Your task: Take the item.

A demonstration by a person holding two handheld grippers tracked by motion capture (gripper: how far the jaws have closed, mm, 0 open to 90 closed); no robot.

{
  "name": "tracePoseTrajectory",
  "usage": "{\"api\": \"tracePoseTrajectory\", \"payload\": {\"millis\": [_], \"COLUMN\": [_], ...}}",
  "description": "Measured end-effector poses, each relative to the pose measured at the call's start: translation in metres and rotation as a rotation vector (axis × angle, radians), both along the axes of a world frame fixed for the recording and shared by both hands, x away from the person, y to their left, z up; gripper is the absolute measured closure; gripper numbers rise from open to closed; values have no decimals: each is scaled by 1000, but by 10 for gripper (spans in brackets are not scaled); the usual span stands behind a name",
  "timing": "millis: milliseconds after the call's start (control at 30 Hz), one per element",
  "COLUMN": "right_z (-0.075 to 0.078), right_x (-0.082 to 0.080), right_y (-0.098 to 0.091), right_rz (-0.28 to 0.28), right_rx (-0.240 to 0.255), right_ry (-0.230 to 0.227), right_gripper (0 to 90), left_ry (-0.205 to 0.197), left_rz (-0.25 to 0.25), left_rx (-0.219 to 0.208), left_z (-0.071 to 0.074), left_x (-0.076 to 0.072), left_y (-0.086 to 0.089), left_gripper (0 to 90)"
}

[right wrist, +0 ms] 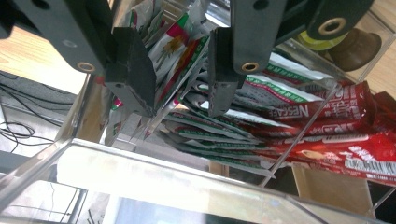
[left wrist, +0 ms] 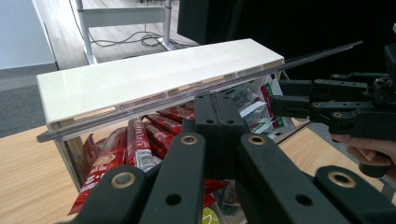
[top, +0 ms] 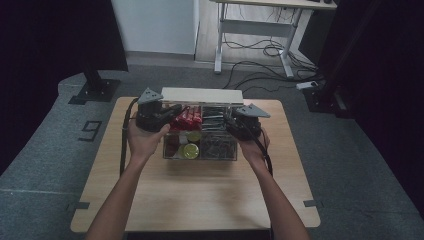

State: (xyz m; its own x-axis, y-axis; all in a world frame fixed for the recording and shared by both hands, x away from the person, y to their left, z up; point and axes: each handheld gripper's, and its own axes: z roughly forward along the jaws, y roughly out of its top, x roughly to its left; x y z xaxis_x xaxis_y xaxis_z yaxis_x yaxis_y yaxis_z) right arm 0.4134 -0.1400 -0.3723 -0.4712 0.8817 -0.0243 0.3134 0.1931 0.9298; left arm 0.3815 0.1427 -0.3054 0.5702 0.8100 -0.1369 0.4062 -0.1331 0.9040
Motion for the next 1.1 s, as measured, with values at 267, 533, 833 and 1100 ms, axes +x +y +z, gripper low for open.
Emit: {"api": "tracePoseTrajectory", "payload": {"millis": [267,533,833,1100], "right_z": [-3,-6,-5,3], "right_x": [2,4,2,-10], "right_y": [2,4,-3,-12], "right_rz": [-2,-19,-16,5], "right_rx": [-26,-48,-23,29], "right_ry": [10,22,28,-13], "right_gripper": [660,762,878,886], "left_ry": [0,0,-2,-5], "left_rz": [0,0,2,3], "left_rx": [-1,-2,-6,-6], "left_z": [0,0,-1,-1], "left_x": [0,0,0,0], "left_y": [0,1,1,1], "left_gripper": [900,900,900,900]}}
